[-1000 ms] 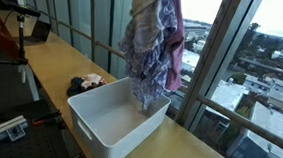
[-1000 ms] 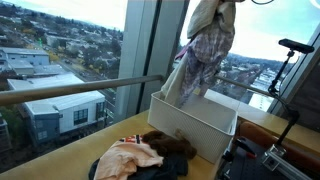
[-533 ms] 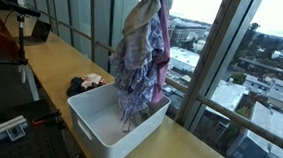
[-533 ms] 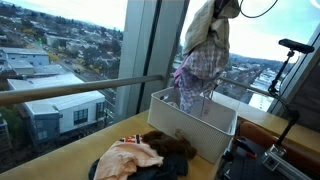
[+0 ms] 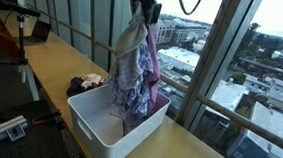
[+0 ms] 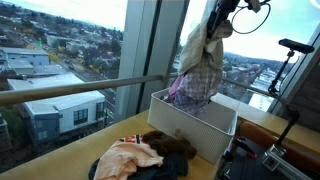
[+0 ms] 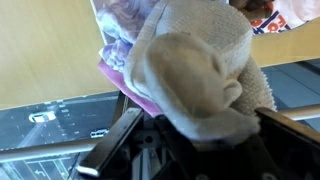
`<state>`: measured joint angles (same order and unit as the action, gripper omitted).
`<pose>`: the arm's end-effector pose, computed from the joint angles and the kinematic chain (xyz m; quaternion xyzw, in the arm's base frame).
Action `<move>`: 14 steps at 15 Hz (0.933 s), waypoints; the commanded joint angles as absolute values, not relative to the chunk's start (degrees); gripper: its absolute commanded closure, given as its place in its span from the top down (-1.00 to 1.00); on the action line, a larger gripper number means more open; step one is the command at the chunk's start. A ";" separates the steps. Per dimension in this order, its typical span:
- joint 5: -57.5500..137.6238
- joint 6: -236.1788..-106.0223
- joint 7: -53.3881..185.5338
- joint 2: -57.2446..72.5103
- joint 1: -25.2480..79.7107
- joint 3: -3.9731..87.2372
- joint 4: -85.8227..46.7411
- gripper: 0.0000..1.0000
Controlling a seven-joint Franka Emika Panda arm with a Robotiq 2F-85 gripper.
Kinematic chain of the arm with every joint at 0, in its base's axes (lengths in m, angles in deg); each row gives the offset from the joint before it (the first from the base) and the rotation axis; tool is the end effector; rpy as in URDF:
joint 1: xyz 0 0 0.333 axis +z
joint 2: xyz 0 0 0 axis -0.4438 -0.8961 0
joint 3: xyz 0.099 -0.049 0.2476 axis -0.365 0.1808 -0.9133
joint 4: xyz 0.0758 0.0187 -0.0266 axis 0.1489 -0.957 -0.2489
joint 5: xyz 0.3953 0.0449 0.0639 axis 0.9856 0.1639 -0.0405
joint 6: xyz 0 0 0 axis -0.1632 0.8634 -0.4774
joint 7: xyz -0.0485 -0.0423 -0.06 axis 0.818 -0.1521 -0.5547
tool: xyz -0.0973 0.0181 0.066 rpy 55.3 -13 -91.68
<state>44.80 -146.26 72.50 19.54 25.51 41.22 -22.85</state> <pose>0.6111 -0.0432 0.5048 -0.9962 0.0261 -0.0831 0.0086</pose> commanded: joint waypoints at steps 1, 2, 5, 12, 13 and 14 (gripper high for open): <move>44.61 -147.90 71.41 20.14 25.19 40.39 -25.66 -0.12; 44.38 -147.91 71.21 20.18 25.18 40.37 -26.10 -0.01; 44.08 -147.27 70.77 20.68 25.23 40.33 -25.95 0.45; 42.87 -148.41 68.16 21.80 27.91 37.29 -27.38 1.00; 42.75 -149.05 67.65 21.70 28.81 36.36 -28.22 1.00; 42.74 -149.76 67.14 21.48 29.68 35.44 -29.13 1.00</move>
<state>44.15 -146.92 69.24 20.89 27.81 37.56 -26.24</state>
